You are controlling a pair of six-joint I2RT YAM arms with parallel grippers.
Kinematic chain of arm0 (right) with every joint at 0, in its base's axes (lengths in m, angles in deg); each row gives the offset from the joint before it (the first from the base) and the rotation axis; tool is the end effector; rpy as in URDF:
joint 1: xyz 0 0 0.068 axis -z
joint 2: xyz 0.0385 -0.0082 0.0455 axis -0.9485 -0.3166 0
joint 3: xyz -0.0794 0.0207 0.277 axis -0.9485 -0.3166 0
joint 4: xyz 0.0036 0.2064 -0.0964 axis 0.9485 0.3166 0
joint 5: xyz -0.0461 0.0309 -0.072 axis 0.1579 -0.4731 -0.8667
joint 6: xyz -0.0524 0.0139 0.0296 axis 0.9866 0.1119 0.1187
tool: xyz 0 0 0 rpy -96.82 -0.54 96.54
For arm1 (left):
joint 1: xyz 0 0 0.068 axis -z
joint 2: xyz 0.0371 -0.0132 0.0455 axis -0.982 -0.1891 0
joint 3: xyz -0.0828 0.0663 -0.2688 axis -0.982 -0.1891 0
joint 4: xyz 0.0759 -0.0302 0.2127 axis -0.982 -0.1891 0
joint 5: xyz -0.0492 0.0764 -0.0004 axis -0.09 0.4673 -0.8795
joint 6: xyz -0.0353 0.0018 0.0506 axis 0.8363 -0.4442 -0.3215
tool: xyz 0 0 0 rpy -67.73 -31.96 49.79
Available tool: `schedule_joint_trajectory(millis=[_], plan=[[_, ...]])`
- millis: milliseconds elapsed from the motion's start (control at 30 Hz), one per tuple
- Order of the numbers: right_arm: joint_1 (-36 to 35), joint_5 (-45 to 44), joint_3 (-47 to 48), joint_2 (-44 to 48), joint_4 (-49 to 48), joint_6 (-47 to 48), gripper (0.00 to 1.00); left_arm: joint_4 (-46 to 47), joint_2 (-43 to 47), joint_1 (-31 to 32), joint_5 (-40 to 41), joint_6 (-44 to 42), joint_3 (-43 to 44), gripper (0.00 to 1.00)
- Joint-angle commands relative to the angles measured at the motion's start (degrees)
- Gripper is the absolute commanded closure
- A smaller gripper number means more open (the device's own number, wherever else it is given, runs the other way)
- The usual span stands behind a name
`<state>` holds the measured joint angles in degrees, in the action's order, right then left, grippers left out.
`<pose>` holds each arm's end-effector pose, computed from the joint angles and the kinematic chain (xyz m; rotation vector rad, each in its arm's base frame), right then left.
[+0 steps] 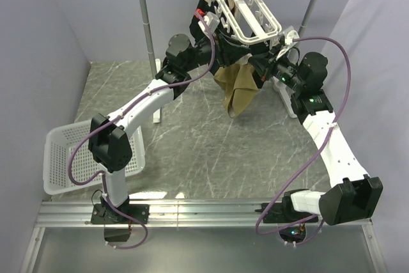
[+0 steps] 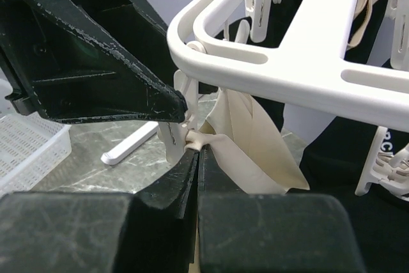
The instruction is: Clip the underwear to the hanger
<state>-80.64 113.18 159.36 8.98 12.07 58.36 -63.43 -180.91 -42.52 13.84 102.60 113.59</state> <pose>0.2456 0.0677 0.4472 -0.6171 1.3847 0.6242 0.3249 -0.2731 0.4625 0.6802 1.1996 -1.2638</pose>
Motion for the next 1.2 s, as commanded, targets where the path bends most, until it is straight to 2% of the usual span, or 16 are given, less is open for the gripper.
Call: schedule_joint_trajectory(millis=[0,567,667,733,767,833,1167], plan=[[0.05,1.55,2.38,0.03,-3.52,-1.18,1.0,2.32,-0.56,-0.37,-1.07,1.79,2.88,0.64],[-0.04,1.02,3.7,-1.2,-5.46,-3.56,1.0,4.52,-0.12,-0.98,-0.63,3.46,2.88,0.41],[0.05,0.49,3.96,-1.38,-5.72,-3.73,1.0,5.22,0.49,-1.33,-0.54,4.25,2.09,0.3],[-0.04,0.14,4.14,-1.29,-5.46,-3.65,1.0,5.57,1.02,-1.6,-0.8,4.95,1.13,0.2],[-0.12,-0.12,4.14,-1.29,-5.28,-3.56,1.0,5.14,1.63,-1.6,-0.8,5.04,0.78,0.1],[0.05,-0.47,4.14,-1.12,-4.84,-2.95,1.0,5.05,2.51,-1.86,-0.89,5.39,-1.23,0.01],[1.63,-3.37,3.09,0.38,-2.56,-1.97,1.0,2.24,14.19,-4.58,4.46,3.2,-14.42,0.01]])
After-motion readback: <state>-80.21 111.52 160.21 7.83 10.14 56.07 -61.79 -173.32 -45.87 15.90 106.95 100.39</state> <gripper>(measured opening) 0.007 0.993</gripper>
